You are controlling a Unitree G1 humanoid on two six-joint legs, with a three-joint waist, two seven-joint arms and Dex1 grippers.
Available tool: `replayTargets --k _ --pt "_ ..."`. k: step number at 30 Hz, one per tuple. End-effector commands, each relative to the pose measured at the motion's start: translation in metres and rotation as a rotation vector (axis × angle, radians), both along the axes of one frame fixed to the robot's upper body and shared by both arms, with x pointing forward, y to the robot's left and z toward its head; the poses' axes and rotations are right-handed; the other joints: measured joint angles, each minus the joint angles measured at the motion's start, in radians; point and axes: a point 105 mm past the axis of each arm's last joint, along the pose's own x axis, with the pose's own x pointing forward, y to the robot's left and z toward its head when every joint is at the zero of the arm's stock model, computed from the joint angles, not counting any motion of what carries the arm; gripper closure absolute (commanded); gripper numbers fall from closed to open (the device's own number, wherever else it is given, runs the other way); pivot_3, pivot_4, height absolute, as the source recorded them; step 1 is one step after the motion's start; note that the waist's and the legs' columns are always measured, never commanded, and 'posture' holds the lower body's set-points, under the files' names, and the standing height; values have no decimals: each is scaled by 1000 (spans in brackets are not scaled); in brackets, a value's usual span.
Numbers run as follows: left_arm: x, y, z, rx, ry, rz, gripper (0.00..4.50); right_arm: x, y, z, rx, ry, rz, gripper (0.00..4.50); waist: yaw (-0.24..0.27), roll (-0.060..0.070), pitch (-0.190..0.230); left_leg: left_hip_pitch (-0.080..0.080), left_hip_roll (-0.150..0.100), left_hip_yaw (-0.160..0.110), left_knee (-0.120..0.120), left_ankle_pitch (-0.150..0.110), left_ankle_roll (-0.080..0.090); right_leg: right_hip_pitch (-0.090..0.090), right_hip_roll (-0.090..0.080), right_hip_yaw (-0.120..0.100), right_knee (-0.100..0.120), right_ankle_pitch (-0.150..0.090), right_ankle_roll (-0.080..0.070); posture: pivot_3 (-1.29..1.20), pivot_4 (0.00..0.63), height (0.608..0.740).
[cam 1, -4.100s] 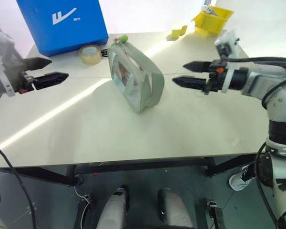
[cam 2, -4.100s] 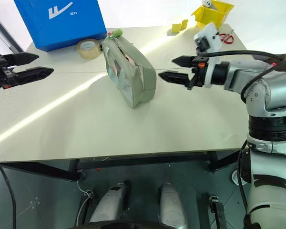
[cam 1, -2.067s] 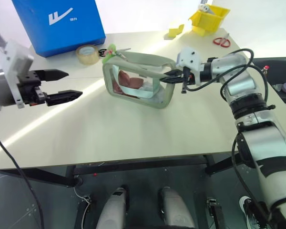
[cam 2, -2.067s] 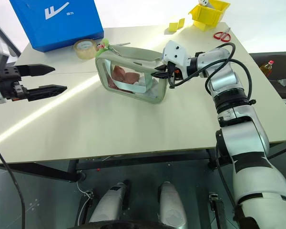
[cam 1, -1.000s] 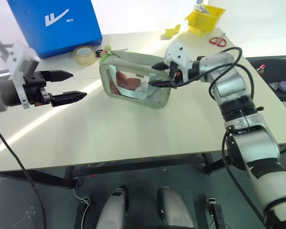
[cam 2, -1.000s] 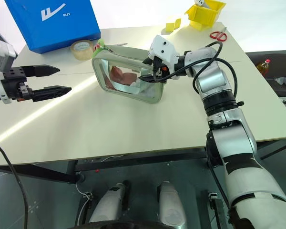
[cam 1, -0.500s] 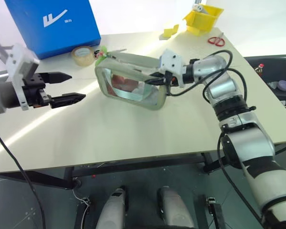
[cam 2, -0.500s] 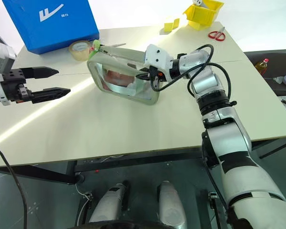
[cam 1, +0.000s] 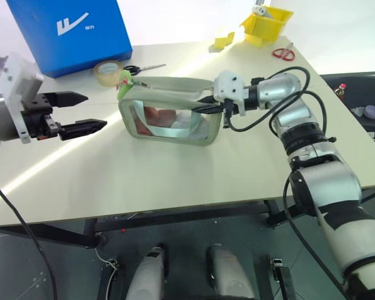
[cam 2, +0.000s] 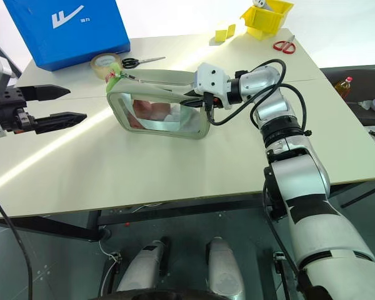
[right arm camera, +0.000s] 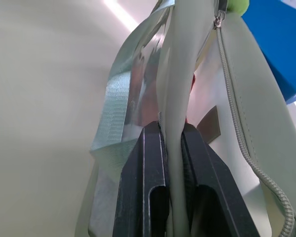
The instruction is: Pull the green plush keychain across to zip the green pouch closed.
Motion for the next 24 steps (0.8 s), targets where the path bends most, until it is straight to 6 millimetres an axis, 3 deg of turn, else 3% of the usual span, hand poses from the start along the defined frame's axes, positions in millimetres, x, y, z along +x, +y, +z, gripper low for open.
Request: replayTargets --k 1,17,24 --pt "-5 2 13 17 -54 6 0 -9 12 41 121 -102 72 4484 0 0 0 0 0 0 0 0 0 0 0 0 0 0 0 0 150 740" --pt "-5 0 13 25 -50 -6 0 -24 14 6 33 -63 170 4484 1 0 0 0 0 0 0 0 0 0 0 0 1 0 0 0 150 740" --pt "9 17 -18 94 -18 88 0 -30 12 1 21 -8 160 4484 3 0 0 1 0 0 0 0 0 0 0 1 1 0 0 0 150 740"
